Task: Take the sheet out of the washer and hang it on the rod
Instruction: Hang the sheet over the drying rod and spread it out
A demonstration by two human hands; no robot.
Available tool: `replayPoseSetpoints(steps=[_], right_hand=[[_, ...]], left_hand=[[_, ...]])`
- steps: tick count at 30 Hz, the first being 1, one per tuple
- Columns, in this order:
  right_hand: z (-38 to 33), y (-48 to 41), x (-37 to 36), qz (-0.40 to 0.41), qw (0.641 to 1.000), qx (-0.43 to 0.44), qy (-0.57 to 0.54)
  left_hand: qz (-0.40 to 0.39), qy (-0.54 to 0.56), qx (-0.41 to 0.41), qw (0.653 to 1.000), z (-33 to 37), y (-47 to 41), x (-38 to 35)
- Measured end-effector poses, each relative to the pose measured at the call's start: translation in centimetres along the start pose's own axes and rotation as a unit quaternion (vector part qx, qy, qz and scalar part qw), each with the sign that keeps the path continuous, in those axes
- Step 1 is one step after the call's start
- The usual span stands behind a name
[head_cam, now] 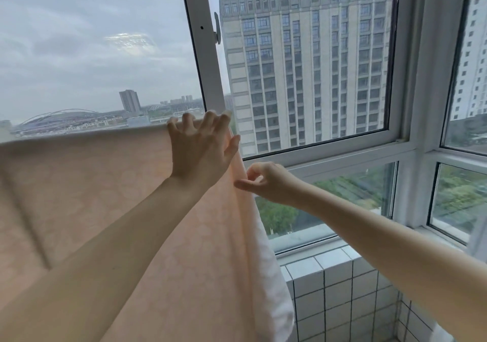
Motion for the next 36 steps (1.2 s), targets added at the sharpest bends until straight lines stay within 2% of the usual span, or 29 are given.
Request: replayPoseSetpoints(steps=[4, 9, 14, 17, 20, 22, 24, 28, 31, 34, 36], right_hand=[[0.5, -0.2, -1.5, 0.026, 0.997, -0.019, -0.067], [2.1, -0.2, 0.5, -0.036, 0.968, -0.107, -0.222], [3.6, -2.4, 4.0, 0.116, 0.924, -0.157, -0.33], [3.9, -2.8, 3.7, 0.105, 0.946, -0.145, -0.269], [3.8, -2.0, 1.2, 0.078, 0.982, -0.127, -0.113], [3.0, -1.4, 0.3, 0.091, 0.988, -0.113, -0.044], [1.3, -0.9, -0.1, 0.12, 0.989, -0.079, -0.02], [-4.4, -0.3, 0.9, 0.2, 0.975, 0.043, -0.088], [-8.3, -0.5, 1.4, 0.253, 0.952, 0.171, 0.027], [-10.2, -1.6, 1.4, 0.271, 0.923, 0.217, 0.167], [-10.8, -2.4, 1.3, 0.281, 0.915, 0.229, 0.176]], left_hand=[[0.022, 0.012, -0.005, 1.0, 0.1, 0.1, 0.4], [0.035, 0.004, -0.012, 0.999, -0.6, 0.4, 0.5], [0.042, 0.006, -0.035, 0.998, -1.5, 0.4, 0.7], [0.032, 0.04, 0.009, 0.999, -3.2, 0.7, 0.9], [0.05, 0.055, 0.029, 0.997, -6.0, 2.3, 0.8], [0.057, 0.048, 0.036, 0.997, -7.7, 3.5, 1.1], [0.057, 0.052, 0.047, 0.996, -9.1, 4.2, 1.5], [0.05, 0.151, 0.059, 0.985, -11.0, 4.6, 2.5], [0.027, 0.246, 0.065, 0.967, -12.5, 4.5, 4.2], [0.017, 0.308, 0.072, 0.949, -14.4, 4.3, 6.0], [-0.009, 0.318, 0.087, 0.944, -15.8, 4.4, 6.4]])
Point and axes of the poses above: each hand's wrist, its own y-axis away from the middle knuckle, its own x-axis out of the back of the hand, z = x × y, the point moved 1 cm from there along -y, towards the middle knuckle, and after that the axes turned 7 degrees about -x, right-handed, at the moved point
